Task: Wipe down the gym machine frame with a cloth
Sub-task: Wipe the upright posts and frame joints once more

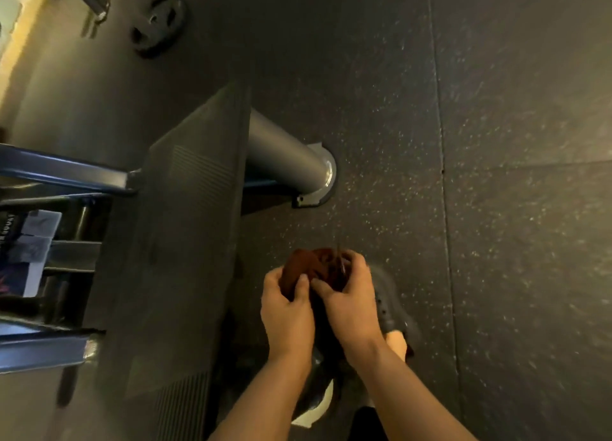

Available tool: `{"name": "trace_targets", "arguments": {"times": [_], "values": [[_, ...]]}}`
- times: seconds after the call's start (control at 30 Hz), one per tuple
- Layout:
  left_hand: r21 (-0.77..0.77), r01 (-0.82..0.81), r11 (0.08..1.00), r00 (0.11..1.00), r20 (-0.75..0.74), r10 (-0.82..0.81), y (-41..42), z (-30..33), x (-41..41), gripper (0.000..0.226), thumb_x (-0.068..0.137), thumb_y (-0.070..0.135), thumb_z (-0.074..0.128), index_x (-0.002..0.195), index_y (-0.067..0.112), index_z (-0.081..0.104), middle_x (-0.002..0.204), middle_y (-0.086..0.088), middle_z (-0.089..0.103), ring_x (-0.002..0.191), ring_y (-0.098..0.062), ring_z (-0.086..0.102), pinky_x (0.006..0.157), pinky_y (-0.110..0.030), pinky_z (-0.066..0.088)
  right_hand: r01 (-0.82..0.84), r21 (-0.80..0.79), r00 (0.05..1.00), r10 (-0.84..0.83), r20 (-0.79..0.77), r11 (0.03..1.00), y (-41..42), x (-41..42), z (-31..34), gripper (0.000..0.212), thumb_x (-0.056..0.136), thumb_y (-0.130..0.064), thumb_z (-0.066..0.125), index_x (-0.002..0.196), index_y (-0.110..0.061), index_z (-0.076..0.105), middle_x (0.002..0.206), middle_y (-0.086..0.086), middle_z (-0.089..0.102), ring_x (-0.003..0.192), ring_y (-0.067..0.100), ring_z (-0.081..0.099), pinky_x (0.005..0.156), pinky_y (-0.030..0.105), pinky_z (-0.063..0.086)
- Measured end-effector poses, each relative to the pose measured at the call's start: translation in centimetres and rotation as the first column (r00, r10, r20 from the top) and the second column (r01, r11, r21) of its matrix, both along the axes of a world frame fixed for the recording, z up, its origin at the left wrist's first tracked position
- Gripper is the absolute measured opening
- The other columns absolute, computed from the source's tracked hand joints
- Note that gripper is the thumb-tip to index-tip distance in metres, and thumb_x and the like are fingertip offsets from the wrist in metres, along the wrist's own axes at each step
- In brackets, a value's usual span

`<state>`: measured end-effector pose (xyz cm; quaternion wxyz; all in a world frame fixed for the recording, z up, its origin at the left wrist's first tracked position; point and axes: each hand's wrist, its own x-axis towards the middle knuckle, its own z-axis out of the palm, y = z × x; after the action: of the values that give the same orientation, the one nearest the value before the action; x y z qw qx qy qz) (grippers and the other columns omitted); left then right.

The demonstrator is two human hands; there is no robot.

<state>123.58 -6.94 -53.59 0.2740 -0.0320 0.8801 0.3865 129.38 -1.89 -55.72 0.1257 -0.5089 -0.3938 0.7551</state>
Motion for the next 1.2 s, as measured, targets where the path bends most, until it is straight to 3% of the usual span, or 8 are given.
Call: {"name": "trace_targets", "arguments": {"times": [0.1, 0.27, 0.4, 0.5, 0.67, 0.77, 1.0, 1.2], "values": [[0.014, -0.156, 0.988, 0.987, 0.053, 0.155, 4.2, -1.6, -3.7, 0.026, 0.092, 0.018, 0.063, 0.110, 0.028, 0.048, 0.098, 0.010, 0.054, 0.092, -0.009, 0.056, 0.085, -0.029, 0.046, -0.102, 0.268, 0.988, 0.067, 0.136, 0.958, 4.0, -2.6, -1.3, 0.056, 0.085, -0.007, 0.069, 0.129, -0.035, 0.050, 0.130, -0.012, 0.043, 0.120, 0.007, 0.047, 0.104, 0.031, 0.046], [0.035, -0.184, 0.982, 0.961, 0.216, 0.172, 10.6, -5.4, -9.8, 0.012, 0.098, 0.022, 0.054, 0.110, 0.022, 0.055, 0.100, 0.001, 0.062, 0.087, -0.009, 0.060, 0.077, -0.026, 0.050, -0.303, 0.164, 0.951, 0.310, -0.020, 0.939, 9.6, -8.7, -4.9, 0.055, 0.086, 0.005, 0.062, 0.130, -0.027, 0.058, 0.131, -0.008, 0.055, 0.124, 0.006, 0.051, 0.108, 0.028, 0.042], [-0.052, 0.144, 0.988, 0.942, 0.313, -0.121, 13.7, -8.7, -14.3, 0.031, 0.100, 0.022, 0.049, 0.130, 0.028, 0.054, 0.131, -0.005, 0.057, 0.116, -0.019, 0.056, 0.100, -0.035, 0.046, -0.076, -0.062, 0.988, 0.083, 0.130, 0.995, 12.9, -12.9, -9.9, 0.056, 0.082, 0.015, 0.059, 0.114, -0.030, 0.063, 0.121, 0.006, 0.065, 0.109, 0.020, 0.063, 0.093, 0.041, 0.055], [-0.070, 0.200, 0.977, 0.924, 0.346, -0.164, 15.5, -10.7, -16.8, 0.044, 0.100, 0.010, 0.048, 0.143, 0.016, 0.044, 0.141, -0.008, 0.051, 0.127, -0.020, 0.050, 0.100, -0.023, 0.038, 0.171, -0.207, 0.975, -0.136, 0.174, 0.963, 15.3, -14.4, -12.4, 0.049, 0.081, 0.019, 0.053, 0.113, -0.016, 0.062, 0.104, 0.014, 0.068, 0.081, 0.021, 0.071, 0.070, 0.031, 0.059], [-0.065, -0.066, 0.996, 0.900, 0.428, 0.087, 16.6, -14.7, -19.2, 0.048, 0.097, 0.005, 0.050, 0.143, 0.012, 0.040, 0.137, -0.010, 0.053, 0.126, -0.023, 0.051, 0.110, -0.040, 0.039, 0.268, -0.356, 0.961, -0.221, 0.167, 0.895, 18.3, -16.3, -15.7, 0.033, 0.084, -0.016, 0.061, 0.113, -0.002, 0.067, 0.103, 0.022, 0.070, 0.086, 0.035, 0.069, 0.081, 0.041, 0.059], [-0.047, -0.279, 0.959, 0.851, 0.450, 0.270, 16.9, -17.3, -19.7, 0.053, 0.096, 0.001, 0.049, 0.146, 0.015, 0.035, 0.136, -0.011, 0.053, 0.125, -0.024, 0.051, 0.111, -0.043, 0.038, 0.250, -0.364, 0.959, -0.177, 0.221, 0.897, 19.2, -18.1, -18.9, 0.031, 0.093, -0.004, 0.051, 0.121, 0.004, 0.061, 0.110, 0.027, 0.066, 0.080, 0.033, 0.067, 0.051, 0.023, 0.053], [0.114, -0.485, 0.867, 0.834, 0.359, 0.419, 18.4, -21.8, -21.5, 0.069, 0.097, -0.013, 0.035, 0.154, 0.020, 0.013, 0.158, -0.009, 0.025, 0.143, -0.025, 0.030, 0.115, -0.041, 0.030, 0.137, -0.471, 0.973, -0.028, 0.231, 0.872, 16.8, -24.3, -26.4, 0.031, 0.093, 0.006, 0.049, 0.122, 0.006, 0.058, 0.087, 0.014, 0.065, 0.072, 0.024, 0.064, 0.058, 0.028, 0.054], [0.193, -0.643, 0.741, 0.746, 0.378, 0.549, 20.7, -22.6, -22.2, 0.065, 0.098, -0.014, 0.027, 0.153, 0.016, 0.010, 0.160, -0.008, 0.019, 0.146, -0.022, 0.022, 0.117, -0.040, 0.021, 0.223, -0.502, 0.958, -0.093, 0.270, 0.836, 17.8, -26.4, -28.9, 0.023, 0.091, 0.010, 0.048, 0.110, 0.011, 0.062, 0.082, 0.014, 0.061, 0.062, 0.018, 0.056, 0.041, 0.016, 0.047]]}}
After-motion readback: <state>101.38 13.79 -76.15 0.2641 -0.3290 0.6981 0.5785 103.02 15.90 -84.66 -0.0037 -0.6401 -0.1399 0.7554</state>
